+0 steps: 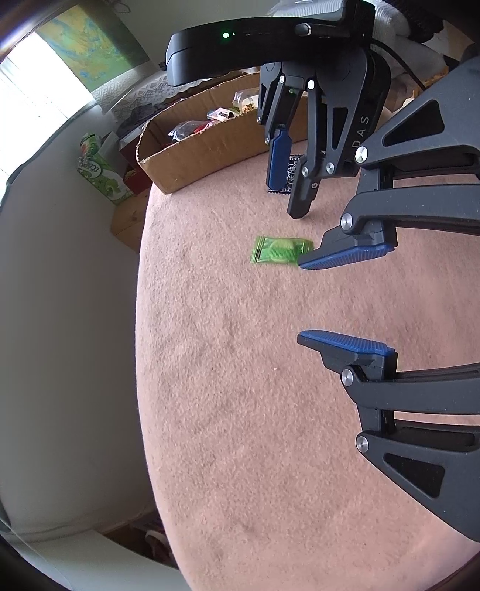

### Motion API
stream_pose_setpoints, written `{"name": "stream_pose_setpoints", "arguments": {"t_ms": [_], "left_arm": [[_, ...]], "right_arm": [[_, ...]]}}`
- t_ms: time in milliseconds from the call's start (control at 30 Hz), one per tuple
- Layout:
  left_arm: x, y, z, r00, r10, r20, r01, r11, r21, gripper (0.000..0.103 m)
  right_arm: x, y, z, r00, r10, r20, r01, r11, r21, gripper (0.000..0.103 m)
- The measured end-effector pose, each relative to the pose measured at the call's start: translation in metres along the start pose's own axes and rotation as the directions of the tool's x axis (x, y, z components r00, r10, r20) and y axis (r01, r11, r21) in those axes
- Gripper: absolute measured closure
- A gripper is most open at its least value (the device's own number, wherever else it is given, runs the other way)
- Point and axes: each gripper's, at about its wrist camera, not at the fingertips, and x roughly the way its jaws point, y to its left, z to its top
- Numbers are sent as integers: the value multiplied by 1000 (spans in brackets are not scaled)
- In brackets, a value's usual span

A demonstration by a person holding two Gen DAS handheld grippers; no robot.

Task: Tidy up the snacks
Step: 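Lower the left gripper around the light green candy while the right gripper lowers around the black candy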

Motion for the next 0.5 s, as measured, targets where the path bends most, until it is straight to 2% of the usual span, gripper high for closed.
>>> {"name": "stream_pose_setpoints", "arguments": {"t_ms": [133,200,367,500], "left_arm": [[7,-7,2,1000,-8,-10,8,999,34,71],[10,-10,3,1000,-12,-12,12,999,46,71],[16,-15,6,999,-26,-21,27,997,66,71],[23,-21,8,999,-32,-33,35,995,88,71]], "right_arm": [[-2,-11,-11,993,115,2,-114,990,80,62],[-9,-16,-21,990,138,32,-141,983,116,62],[-22,-26,-36,992,107,72,-119,973,195,62],[-21,-28,-40,997,56,52,-67,972,226,62]]}}
